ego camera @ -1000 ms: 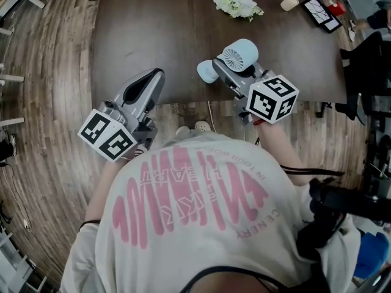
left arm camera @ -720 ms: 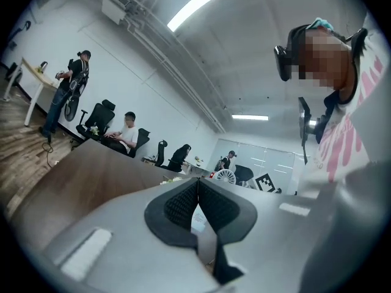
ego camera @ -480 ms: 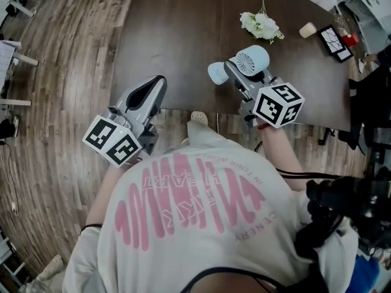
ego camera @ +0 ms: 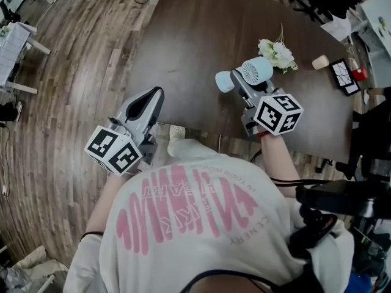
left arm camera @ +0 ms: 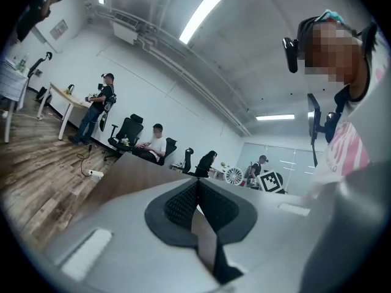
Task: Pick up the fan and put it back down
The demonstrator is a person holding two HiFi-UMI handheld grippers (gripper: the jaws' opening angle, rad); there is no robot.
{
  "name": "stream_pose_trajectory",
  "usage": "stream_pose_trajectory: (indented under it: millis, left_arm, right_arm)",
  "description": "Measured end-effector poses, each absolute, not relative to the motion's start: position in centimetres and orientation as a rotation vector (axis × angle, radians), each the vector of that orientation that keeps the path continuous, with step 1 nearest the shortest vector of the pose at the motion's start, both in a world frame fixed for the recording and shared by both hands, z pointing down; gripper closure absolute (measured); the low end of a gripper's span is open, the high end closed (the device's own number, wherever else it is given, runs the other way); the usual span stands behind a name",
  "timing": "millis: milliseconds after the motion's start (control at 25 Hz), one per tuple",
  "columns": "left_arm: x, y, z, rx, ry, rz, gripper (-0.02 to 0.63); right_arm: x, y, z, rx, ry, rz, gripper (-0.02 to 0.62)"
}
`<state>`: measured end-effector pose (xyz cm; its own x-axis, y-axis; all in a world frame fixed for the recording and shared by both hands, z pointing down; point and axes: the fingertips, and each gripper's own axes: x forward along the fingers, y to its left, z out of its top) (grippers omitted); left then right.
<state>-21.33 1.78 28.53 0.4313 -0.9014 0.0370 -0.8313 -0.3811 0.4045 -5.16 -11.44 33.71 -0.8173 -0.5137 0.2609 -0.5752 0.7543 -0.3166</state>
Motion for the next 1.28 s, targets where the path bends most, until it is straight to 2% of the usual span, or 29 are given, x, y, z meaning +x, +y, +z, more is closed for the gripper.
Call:
stream_pose_trajectory:
  millis: [840, 1280]
  left_arm:
    - [-30.4, -2.9, 31.2, 2.119, -1.633, -0.209, 0.586]
    - [-33.1, -3.0, 34.3, 2.034, -1.633, -0.117, 0.586]
  right_arm:
    - [-12.4, -24.9, 36.3, 0.889, -2.757, 0.647, 0.451]
    - [-15.8, -27.8, 39.1, 0.909, -2.728, 0.677, 0.451]
